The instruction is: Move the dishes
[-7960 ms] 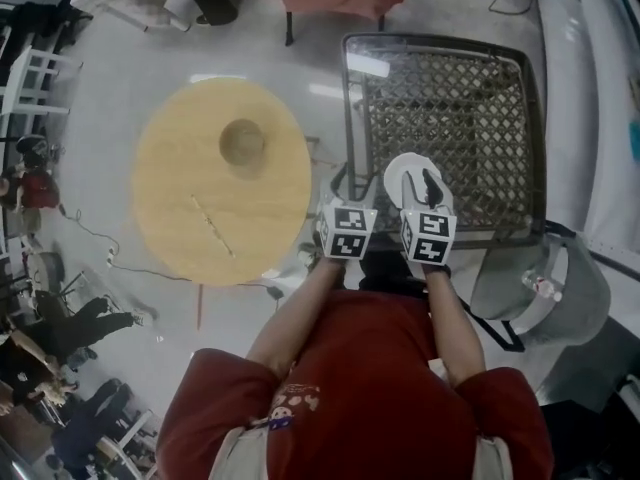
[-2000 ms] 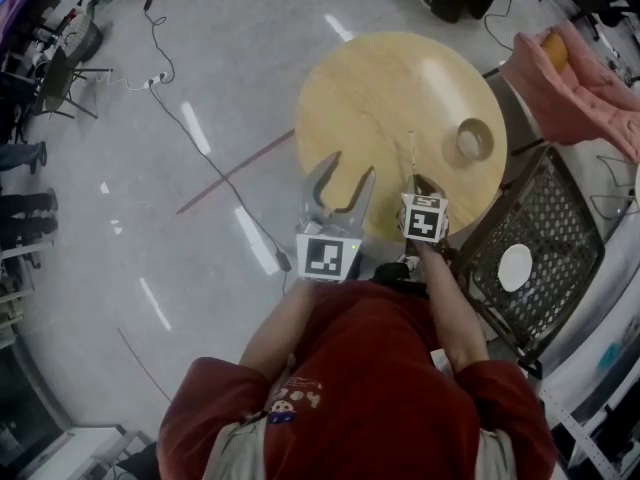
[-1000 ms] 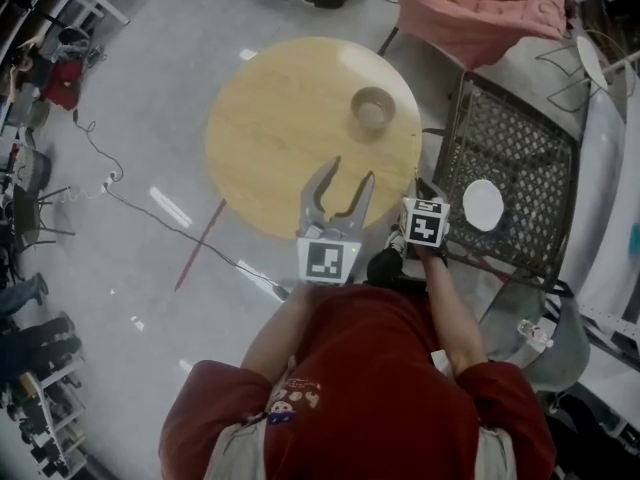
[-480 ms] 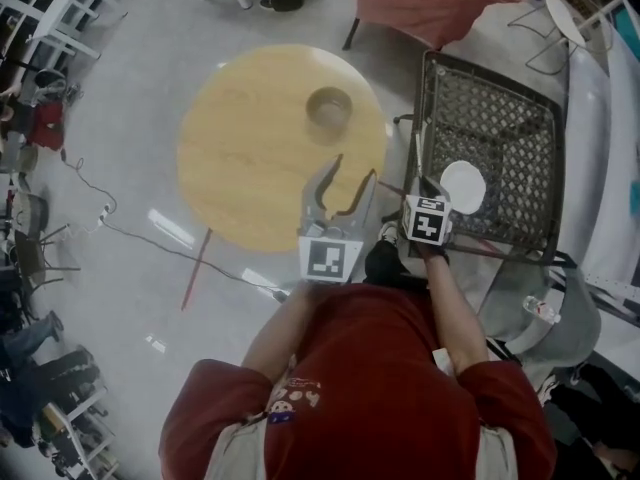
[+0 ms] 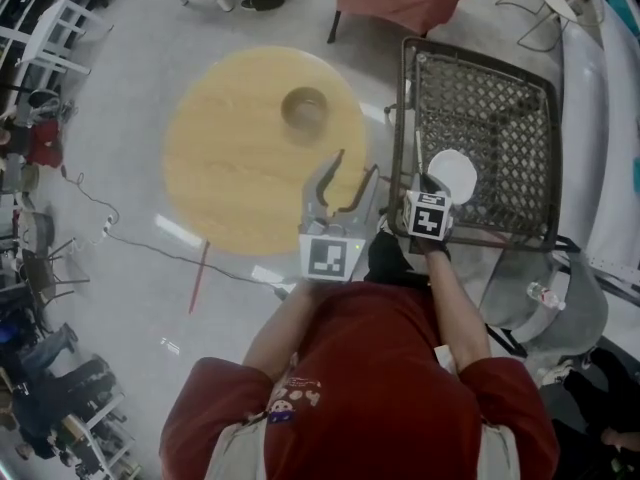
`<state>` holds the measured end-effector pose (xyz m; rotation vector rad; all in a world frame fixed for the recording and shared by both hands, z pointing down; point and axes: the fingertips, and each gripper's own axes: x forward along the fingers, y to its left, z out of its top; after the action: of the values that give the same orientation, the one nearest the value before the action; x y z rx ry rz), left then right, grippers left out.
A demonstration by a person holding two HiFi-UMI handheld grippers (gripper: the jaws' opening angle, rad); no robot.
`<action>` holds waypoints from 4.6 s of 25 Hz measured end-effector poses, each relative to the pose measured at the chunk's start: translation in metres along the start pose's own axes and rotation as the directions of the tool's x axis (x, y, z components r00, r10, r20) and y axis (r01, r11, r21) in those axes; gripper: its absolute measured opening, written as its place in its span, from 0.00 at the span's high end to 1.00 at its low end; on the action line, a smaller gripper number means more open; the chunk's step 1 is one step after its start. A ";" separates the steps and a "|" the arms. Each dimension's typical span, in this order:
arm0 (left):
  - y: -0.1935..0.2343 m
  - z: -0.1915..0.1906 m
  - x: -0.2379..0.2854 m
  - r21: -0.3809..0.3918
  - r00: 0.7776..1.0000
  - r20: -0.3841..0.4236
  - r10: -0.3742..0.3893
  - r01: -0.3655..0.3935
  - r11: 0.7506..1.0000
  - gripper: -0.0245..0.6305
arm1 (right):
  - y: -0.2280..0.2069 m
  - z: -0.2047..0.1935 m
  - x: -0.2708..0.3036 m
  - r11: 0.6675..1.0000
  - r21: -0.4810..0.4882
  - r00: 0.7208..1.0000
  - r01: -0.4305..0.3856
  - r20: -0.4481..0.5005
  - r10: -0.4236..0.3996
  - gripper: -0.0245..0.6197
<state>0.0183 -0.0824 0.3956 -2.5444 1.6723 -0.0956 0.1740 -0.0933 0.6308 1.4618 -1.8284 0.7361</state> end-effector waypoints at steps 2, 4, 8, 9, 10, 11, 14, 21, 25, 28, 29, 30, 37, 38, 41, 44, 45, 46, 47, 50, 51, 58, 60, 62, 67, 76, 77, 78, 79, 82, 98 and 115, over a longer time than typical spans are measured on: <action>-0.005 0.000 0.003 -0.008 1.000 -0.005 -0.003 0.003 1.000 0.62 | -0.002 -0.002 0.003 1.000 0.010 1.000 -0.008 -0.004 0.008 0.93; -0.008 0.000 0.006 0.012 1.000 -0.015 -0.014 0.014 1.000 0.62 | -0.003 -0.004 0.005 1.000 0.022 1.000 -0.014 -0.009 0.015 0.93; -0.011 0.004 0.013 0.050 1.000 -0.014 -0.025 0.026 0.998 0.62 | -0.008 -0.011 0.013 0.999 0.031 0.999 -0.016 -0.034 0.017 0.93; -0.012 0.004 0.014 0.065 0.999 -0.019 -0.031 0.032 0.997 0.62 | -0.010 -0.014 0.017 0.999 0.031 0.999 -0.017 -0.040 0.018 0.93; -0.014 0.003 0.015 0.077 0.999 -0.028 -0.036 0.038 0.996 0.62 | -0.010 -0.016 0.019 0.999 0.033 0.999 -0.021 -0.048 0.022 0.93; -0.014 0.002 0.016 0.082 0.999 -0.038 -0.039 0.042 0.996 0.62 | -0.009 -0.018 0.021 0.999 0.037 0.998 -0.026 -0.055 0.028 0.93; -0.015 -0.002 0.019 0.065 0.998 -0.051 -0.032 0.035 0.997 0.62 | -0.006 -0.021 0.027 0.998 0.044 0.996 -0.040 -0.074 0.043 0.93; -0.020 -0.013 0.027 -0.016 0.997 -0.072 -0.006 0.004 1.000 0.62 | -0.009 -0.038 0.043 0.997 0.053 0.991 -0.053 -0.118 0.059 0.93; -0.019 -0.012 0.031 0.036 0.996 -0.083 -0.024 0.027 0.999 0.62 | -0.004 -0.042 0.048 0.997 0.049 0.988 -0.061 -0.138 0.067 0.93; -0.021 -0.015 0.034 0.091 0.993 -0.110 -0.046 0.056 0.994 0.62 | -0.004 -0.046 0.053 0.997 0.047 0.986 -0.058 -0.155 0.065 0.93; -0.021 -0.015 0.036 0.097 0.993 -0.110 -0.049 0.060 0.993 0.62 | -0.004 -0.047 0.056 0.997 0.048 0.985 -0.063 -0.158 0.070 0.93; -0.022 -0.016 0.037 0.104 0.993 -0.108 -0.051 0.063 0.993 0.62 | -0.004 -0.048 0.058 0.997 0.050 0.984 -0.066 -0.161 0.074 0.93; -0.023 -0.020 0.041 0.103 0.990 -0.131 -0.060 0.074 0.992 0.62 | -0.001 -0.061 0.066 0.995 0.062 0.977 -0.079 -0.193 0.090 0.93; -0.023 -0.021 0.042 0.107 0.989 -0.136 -0.063 0.078 0.991 0.62 | -0.001 -0.062 0.067 0.995 0.067 0.976 -0.078 -0.199 0.090 0.93; -0.022 -0.022 0.042 0.106 0.988 -0.139 -0.064 0.079 0.991 0.62 | -0.003 -0.066 0.069 0.996 0.065 0.976 -0.066 -0.201 0.078 0.93; -0.020 -0.021 0.041 0.110 0.989 -0.137 -0.064 0.079 0.991 0.62 | -0.002 -0.066 0.069 0.998 0.039 0.979 -0.059 -0.195 0.065 0.92; -0.020 -0.020 0.041 0.111 0.989 -0.136 -0.064 0.079 0.991 0.62 | -0.003 -0.066 0.069 0.998 0.026 0.979 -0.051 -0.197 0.055 0.92; -0.019 -0.021 0.041 0.112 0.989 -0.137 -0.064 0.079 0.991 0.62 | -0.004 -0.067 0.069 0.999 0.015 0.978 -0.043 -0.202 0.045 0.92; -0.019 -0.022 0.040 0.110 0.988 -0.139 -0.063 0.079 0.991 0.62 | -0.004 -0.067 0.069 0.999 0.006 0.978 -0.038 -0.204 0.039 0.92; -0.017 -0.024 0.040 0.108 0.989 -0.137 -0.063 0.078 0.991 0.62 | -0.002 -0.067 0.071 0.999 -0.013 0.978 -0.039 -0.205 0.035 0.91; -0.016 -0.025 0.040 0.112 0.989 -0.137 -0.064 0.079 0.991 0.62 | -0.002 -0.066 0.071 0.999 -0.015 0.978 -0.040 -0.205 0.036 0.91; -0.013 -0.022 0.038 0.070 0.992 -0.122 -0.043 0.052 0.996 0.62 | -0.004 -0.064 0.069 0.999 0.021 0.978 -0.048 -0.204 0.051 0.87; -0.013 -0.022 0.037 0.047 0.992 -0.117 -0.037 0.043 0.998 0.62 | -0.004 -0.064 0.068 0.999 0.029 0.977 -0.041 -0.208 0.046 0.86; -0.012 -0.022 0.037 0.031 0.993 -0.112 -0.034 0.037 0.999 0.62 | -0.005 -0.062 0.066 0.999 0.027 0.979 -0.031 -0.201 0.036 0.85; -0.010 -0.020 0.033 -0.057 0.996 -0.088 -0.001 -0.005 0.998 0.62 | -0.002 -0.054 0.063 0.999 0.026 0.983 -0.042 -0.178 0.046 0.85; -0.008 -0.011 0.029 -0.004 0.998 -0.067 -0.009 0.009 1.000 0.62 | -0.008 -0.035 0.050 1.000 0.024 0.994 -0.019 -0.108 0.021 0.85; -0.007 -0.011 0.027 -0.003 0.998 -0.068 -0.008 0.008 1.000 0.62 | -0.007 -0.031 0.048 1.000 0.023 0.995 -0.020 -0.095 0.022 0.85; -0.007 -0.009 0.026 0.031 0.997 -0.070 -0.019 0.021 0.999 0.62 | -0.005 -0.027 0.045 1.000 0.023 0.996 -0.021 -0.083 0.022 0.85; -0.006 -0.007 0.025 0.062 0.997 -0.066 -0.027 0.031 0.998 0.62 | -0.003 -0.023 0.043 1.000 0.022 0.997 -0.021 -0.071 0.023 0.85; -0.001 -0.004 0.018 0.005 0.999 -0.036 0.005 -0.005 1.000 0.62 | 0.002 -0.014 0.038 1.000 0.015 0.999 -0.022 -0.039 0.023 0.85; 0.036 0.006 -0.013 -0.048 0.995 0.011 0.100 -0.099 0.994 0.62 | 0.023 0.079 -0.018 1.000 -0.026 0.949 0.012 0.316 -0.003 0.85; 0.101 0.012 -0.067 -0.072 0.970 0.046 0.238 -0.234 0.969 0.62 | 0.129 0.163 -0.099 0.976 -0.212 0.764 -0.048 0.621 0.173 0.85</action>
<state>-0.0987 -0.0603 0.3719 -2.3457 1.9722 0.0472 0.0371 -0.1330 0.4502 1.6057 -2.4316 0.0868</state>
